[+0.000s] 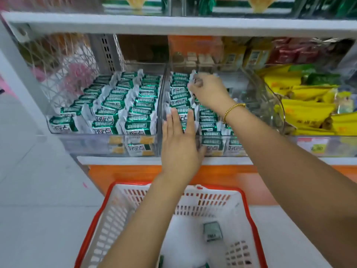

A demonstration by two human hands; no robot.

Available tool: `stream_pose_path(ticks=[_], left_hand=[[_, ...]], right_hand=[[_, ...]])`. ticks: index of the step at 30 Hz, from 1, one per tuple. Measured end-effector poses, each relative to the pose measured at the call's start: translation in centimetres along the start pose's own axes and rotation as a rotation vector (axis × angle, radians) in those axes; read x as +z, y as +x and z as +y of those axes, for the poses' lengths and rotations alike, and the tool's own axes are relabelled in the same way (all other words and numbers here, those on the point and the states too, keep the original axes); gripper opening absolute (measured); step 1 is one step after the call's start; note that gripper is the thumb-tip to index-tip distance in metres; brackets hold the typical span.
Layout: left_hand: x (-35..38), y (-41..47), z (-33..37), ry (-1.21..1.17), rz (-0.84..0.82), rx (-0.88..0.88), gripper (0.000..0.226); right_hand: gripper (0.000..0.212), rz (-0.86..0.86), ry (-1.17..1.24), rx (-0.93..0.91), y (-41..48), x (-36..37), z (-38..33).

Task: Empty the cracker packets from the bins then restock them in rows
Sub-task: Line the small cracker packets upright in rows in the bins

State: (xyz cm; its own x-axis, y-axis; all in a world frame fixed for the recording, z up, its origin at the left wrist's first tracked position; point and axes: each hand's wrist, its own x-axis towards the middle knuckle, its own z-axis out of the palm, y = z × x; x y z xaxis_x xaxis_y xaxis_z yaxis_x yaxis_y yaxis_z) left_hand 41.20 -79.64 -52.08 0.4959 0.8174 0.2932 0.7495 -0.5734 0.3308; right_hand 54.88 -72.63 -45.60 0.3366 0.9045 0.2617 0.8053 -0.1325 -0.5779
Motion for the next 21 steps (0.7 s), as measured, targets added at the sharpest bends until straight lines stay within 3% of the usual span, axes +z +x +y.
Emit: stream_pose_path(ticks=[3,5,7,9,15,17,19,21], left_hand=[[0.0,-2.6,-0.6,-0.292,0.155,0.062,0.071],[0.5,-5.3,-1.0,-0.417,0.314,0.082,0.044],[2.0,-7.9,-1.9,-0.481,0.354,0.044,0.018],[4.6,-10.0,-3.0,-0.545,0.174,-0.105,0.011],[13.6,-16.2,-6.4,-0.404,-0.688,-0.378,0.022],[16.0,-17.9,-7.1,-0.388,-0.911,-0.466,0.014],[18.4,-19.4,-7.7,-0.367,-1.067,-0.526,0.030],[20.2,-20.4,-7.7,-0.359,-1.146,-0.610,0.036]], right_hand=[[0.028,0.117,-0.069,-0.202,-4.5,-1.7,-0.3],[0.035,0.054,-0.096,-0.285,-8.2,-2.3,0.2],[0.040,-0.074,-0.090,-0.303,-11.7,-1.7,1.4],[0.041,-0.286,-0.102,-0.279,-14.7,0.2,3.5],[0.043,-1.210,-0.431,-0.030,-22.6,10.3,11.5],[0.039,-1.344,-0.517,0.079,-24.9,13.1,13.8],[0.015,-1.349,-0.535,0.153,-26.7,15.0,15.3],[0.029,-1.409,-0.619,0.117,-28.1,16.8,16.9]])
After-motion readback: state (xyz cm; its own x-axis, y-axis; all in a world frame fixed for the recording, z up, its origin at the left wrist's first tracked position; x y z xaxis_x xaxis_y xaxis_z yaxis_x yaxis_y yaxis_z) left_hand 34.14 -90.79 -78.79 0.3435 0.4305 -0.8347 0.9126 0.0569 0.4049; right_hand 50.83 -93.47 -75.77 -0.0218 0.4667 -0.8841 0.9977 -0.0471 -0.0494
